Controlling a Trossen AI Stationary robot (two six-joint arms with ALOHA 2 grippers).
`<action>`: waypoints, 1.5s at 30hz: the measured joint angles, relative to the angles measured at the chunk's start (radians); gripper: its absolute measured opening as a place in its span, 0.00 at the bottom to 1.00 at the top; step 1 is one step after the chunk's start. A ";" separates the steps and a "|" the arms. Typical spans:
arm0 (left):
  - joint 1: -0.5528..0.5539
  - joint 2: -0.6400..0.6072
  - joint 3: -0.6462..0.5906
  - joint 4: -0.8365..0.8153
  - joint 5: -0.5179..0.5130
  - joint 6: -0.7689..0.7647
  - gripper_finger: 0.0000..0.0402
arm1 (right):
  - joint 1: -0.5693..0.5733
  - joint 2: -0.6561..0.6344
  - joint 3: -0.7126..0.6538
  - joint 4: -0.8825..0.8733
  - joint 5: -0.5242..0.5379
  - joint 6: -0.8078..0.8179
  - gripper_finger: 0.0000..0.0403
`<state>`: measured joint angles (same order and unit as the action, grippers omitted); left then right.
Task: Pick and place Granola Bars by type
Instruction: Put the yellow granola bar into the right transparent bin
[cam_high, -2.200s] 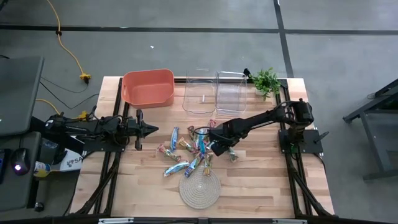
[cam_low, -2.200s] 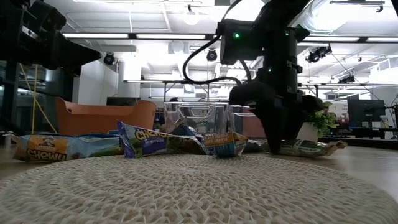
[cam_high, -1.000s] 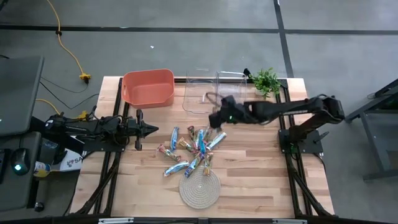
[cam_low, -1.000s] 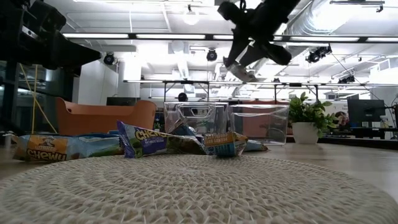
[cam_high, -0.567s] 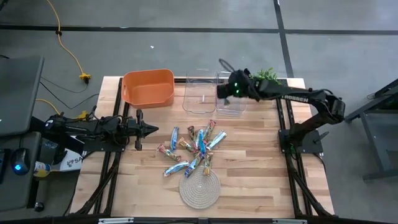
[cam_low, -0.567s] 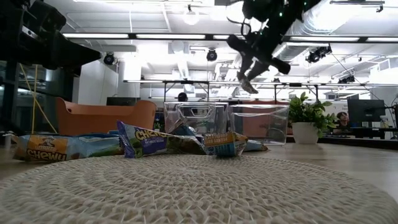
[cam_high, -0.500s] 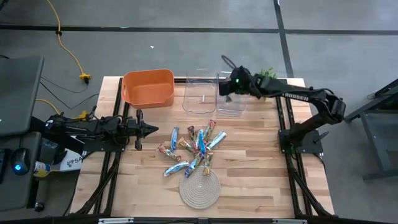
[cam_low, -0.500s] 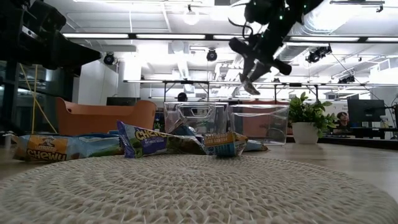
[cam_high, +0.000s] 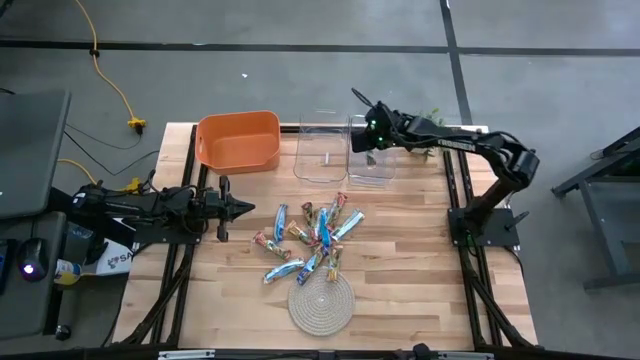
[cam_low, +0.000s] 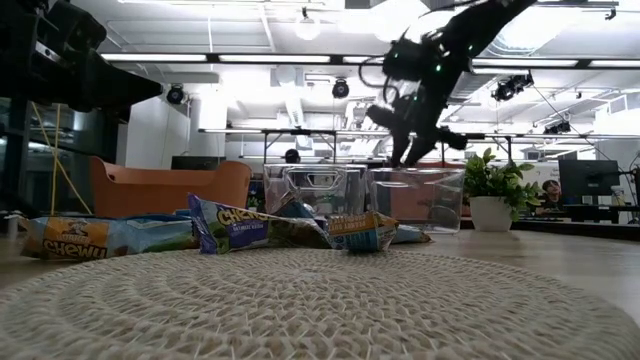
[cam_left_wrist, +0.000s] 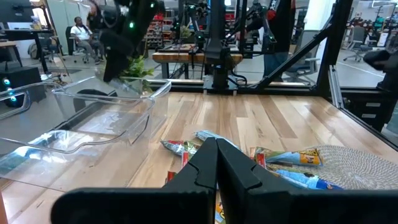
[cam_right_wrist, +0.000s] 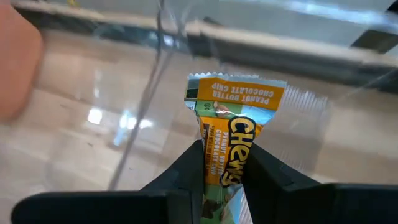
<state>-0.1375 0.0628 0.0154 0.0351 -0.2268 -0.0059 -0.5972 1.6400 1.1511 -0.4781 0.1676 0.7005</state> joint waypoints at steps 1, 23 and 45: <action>0.000 0.000 0.000 0.000 0.000 0.000 0.00 | 0.000 0.014 0.000 -0.003 -0.011 0.004 0.19; 0.000 0.000 0.000 0.000 0.000 0.000 0.00 | 0.000 0.056 0.000 -0.018 -0.035 0.007 0.23; 0.000 0.000 0.000 0.000 0.000 0.000 0.00 | 0.000 0.056 0.000 -0.018 -0.074 -0.028 0.46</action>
<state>-0.1377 0.0630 0.0157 0.0351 -0.2272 -0.0059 -0.5971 1.6962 1.1511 -0.4957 0.0938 0.6729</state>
